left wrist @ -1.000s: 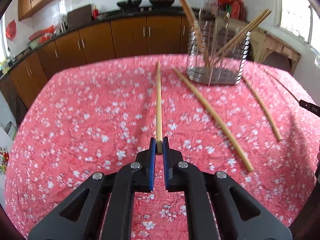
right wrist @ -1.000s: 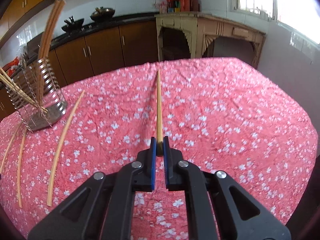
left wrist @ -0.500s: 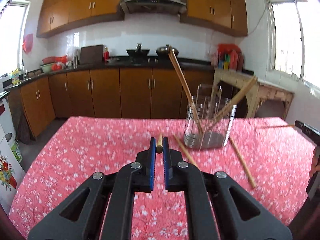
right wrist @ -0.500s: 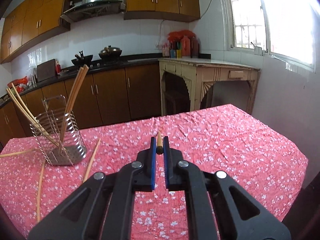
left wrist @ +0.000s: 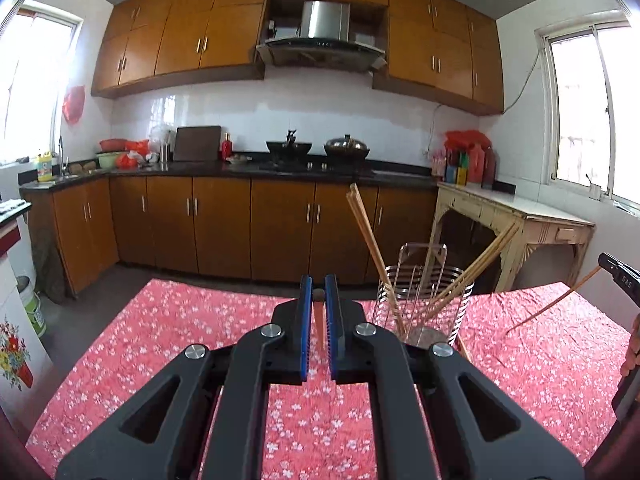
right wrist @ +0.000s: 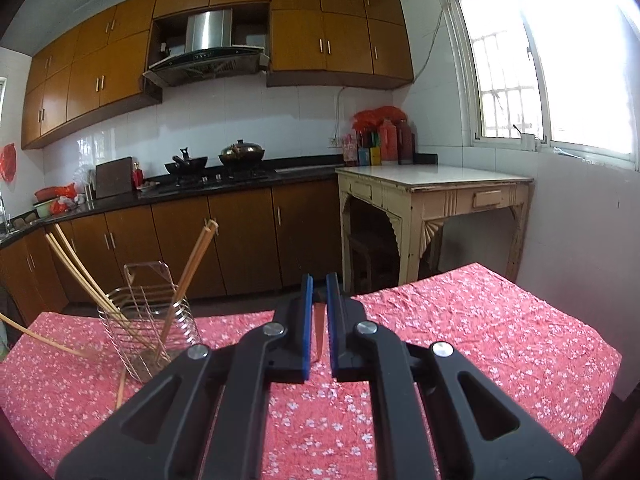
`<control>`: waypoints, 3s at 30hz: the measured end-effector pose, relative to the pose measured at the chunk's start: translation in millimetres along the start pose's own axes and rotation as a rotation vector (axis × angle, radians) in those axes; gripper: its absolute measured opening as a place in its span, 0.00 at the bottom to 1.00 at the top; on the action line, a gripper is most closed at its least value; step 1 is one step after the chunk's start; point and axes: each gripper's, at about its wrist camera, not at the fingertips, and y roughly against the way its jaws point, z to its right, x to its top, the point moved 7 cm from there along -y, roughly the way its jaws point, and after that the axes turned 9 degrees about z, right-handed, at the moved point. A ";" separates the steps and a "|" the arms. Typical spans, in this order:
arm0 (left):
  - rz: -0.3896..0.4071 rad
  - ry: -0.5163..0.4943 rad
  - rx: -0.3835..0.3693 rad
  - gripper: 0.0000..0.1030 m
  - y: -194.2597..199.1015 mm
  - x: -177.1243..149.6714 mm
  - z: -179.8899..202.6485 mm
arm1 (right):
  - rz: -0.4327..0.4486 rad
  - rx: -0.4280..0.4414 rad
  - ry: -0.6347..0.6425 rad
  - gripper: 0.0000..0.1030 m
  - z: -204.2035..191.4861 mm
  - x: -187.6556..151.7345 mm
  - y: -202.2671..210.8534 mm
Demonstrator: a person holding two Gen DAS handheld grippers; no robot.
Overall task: Organize utensils
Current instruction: 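Lift both held chopsticks off the table and raise them upright, then carry both upright chopsticks above the wire holder and lower them in, then open both tools to drop the chopsticks into the holder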
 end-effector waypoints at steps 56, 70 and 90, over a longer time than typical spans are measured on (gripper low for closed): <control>0.297 0.106 -0.023 0.06 -85.7 156.5 78.4 | 0.219 0.350 -0.134 0.07 -142.7 159.9 -49.7; 0.110 0.108 0.013 0.07 -149.6 89.5 75.5 | 0.000 0.324 -0.128 0.15 -151.7 75.9 -129.0; -0.106 0.096 0.082 0.69 -42.0 -14.1 23.5 | -0.388 0.202 -0.100 0.35 -63.7 -99.4 -32.0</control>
